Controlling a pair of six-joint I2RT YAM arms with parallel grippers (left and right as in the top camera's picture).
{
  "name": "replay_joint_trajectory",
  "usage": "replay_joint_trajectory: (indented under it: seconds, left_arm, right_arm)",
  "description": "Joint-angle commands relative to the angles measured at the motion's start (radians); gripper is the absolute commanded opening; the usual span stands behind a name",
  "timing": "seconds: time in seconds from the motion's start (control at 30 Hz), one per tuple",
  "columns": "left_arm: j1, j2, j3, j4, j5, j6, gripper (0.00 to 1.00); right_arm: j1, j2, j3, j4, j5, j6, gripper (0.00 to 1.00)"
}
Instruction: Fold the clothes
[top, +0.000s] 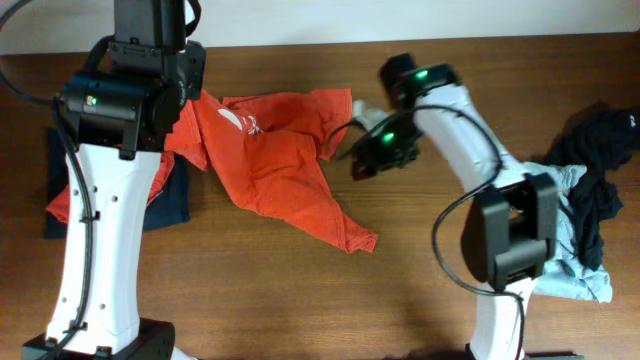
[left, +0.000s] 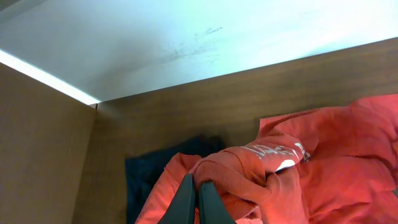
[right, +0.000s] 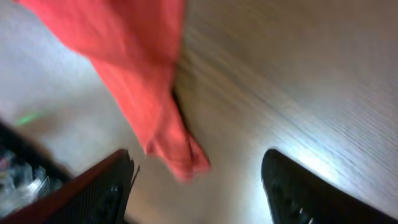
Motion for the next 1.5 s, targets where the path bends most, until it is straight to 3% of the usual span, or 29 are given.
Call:
replay_joint_trajectory:
  seconds: [0.0,0.3,0.43,0.7,0.73,0.77,0.87,0.93,1.1,1.23,1.47]
  left_arm:
    - [0.002,-0.004,0.008,0.002,-0.025,0.014,0.0]
    - [0.002,-0.004,0.008,-0.016,-0.025,0.014,0.0]
    - [0.002,-0.004,0.008,-0.021,-0.025,0.014,0.0]
    - [-0.001,-0.004,0.008,-0.027,-0.024,0.013,0.0]
    - [-0.001,-0.005,0.008,-0.031,-0.023,0.013,0.0]
    - [-0.001,-0.004,0.008,-0.032,-0.021,0.013,0.0]
    - [-0.001,-0.004,0.008,-0.032,-0.021,0.013,0.0]
    - [0.0,-0.004,0.008,-0.032,-0.022,0.013,0.0]
    - [0.0,-0.005,0.008,-0.036,-0.022,0.013,0.0]
    - [0.0,-0.005,0.008,-0.036,-0.029,0.014,0.0]
    - [0.0,-0.005,0.008,-0.034,-0.052,0.014,0.0]
  right_arm:
    - [0.061,-0.023,-0.042,0.11,-0.024,-0.022,0.69]
    - [0.135,-0.007,-0.213,0.652,-0.001,0.19,0.75]
    - [0.129,0.037,-0.238,0.739,0.013,0.279,0.77]
    - [0.137,0.141,-0.238,0.872,-0.031,0.316,0.76]
    - [0.136,0.145,-0.238,0.883,-0.029,0.33,0.74]
    - [0.136,0.148,-0.238,0.893,-0.029,0.334,0.65]
    - [0.134,0.147,-0.238,0.92,-0.031,0.352,0.29]
    - [0.134,0.133,-0.234,0.919,-0.031,0.352,0.12]
    - [0.121,0.032,-0.234,0.911,-0.058,0.348,0.04]
    - [0.087,-0.106,-0.234,0.843,-0.039,0.32,0.04]
    - [-0.071,-0.439,-0.234,0.673,0.222,0.314,0.04]
